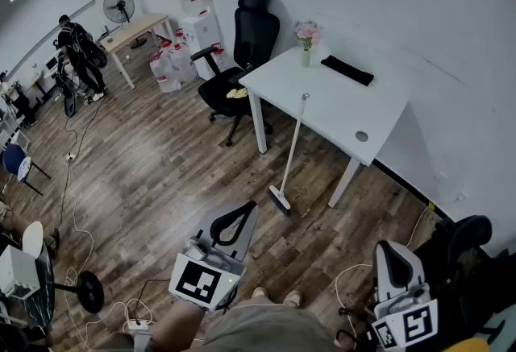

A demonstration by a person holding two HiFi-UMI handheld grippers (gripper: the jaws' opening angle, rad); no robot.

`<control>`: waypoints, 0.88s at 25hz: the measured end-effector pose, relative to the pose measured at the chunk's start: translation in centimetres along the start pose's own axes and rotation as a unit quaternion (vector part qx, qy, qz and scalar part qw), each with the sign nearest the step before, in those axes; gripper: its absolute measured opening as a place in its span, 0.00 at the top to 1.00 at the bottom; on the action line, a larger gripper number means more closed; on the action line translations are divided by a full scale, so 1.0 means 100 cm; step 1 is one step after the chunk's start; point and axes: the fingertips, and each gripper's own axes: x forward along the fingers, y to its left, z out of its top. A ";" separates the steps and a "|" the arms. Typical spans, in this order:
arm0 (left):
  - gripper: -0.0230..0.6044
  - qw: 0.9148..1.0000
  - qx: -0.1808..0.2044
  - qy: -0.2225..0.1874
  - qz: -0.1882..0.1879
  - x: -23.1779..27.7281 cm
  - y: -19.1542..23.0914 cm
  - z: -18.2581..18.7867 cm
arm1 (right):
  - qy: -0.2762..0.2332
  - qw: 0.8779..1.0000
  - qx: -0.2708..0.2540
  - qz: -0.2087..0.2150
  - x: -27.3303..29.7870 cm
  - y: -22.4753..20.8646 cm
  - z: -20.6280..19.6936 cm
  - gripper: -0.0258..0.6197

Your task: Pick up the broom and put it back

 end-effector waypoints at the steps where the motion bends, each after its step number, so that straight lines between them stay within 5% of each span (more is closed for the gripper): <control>1: 0.94 1.000 -0.004 -0.001 -0.005 0.001 -0.004 -0.001 | -0.004 1.000 0.006 -0.007 -0.003 -0.001 0.003 0.91; 22: 0.94 1.000 -0.013 0.006 0.006 0.017 -0.018 -0.005 | -0.020 0.999 0.035 -0.012 -0.008 -0.036 -0.007 0.90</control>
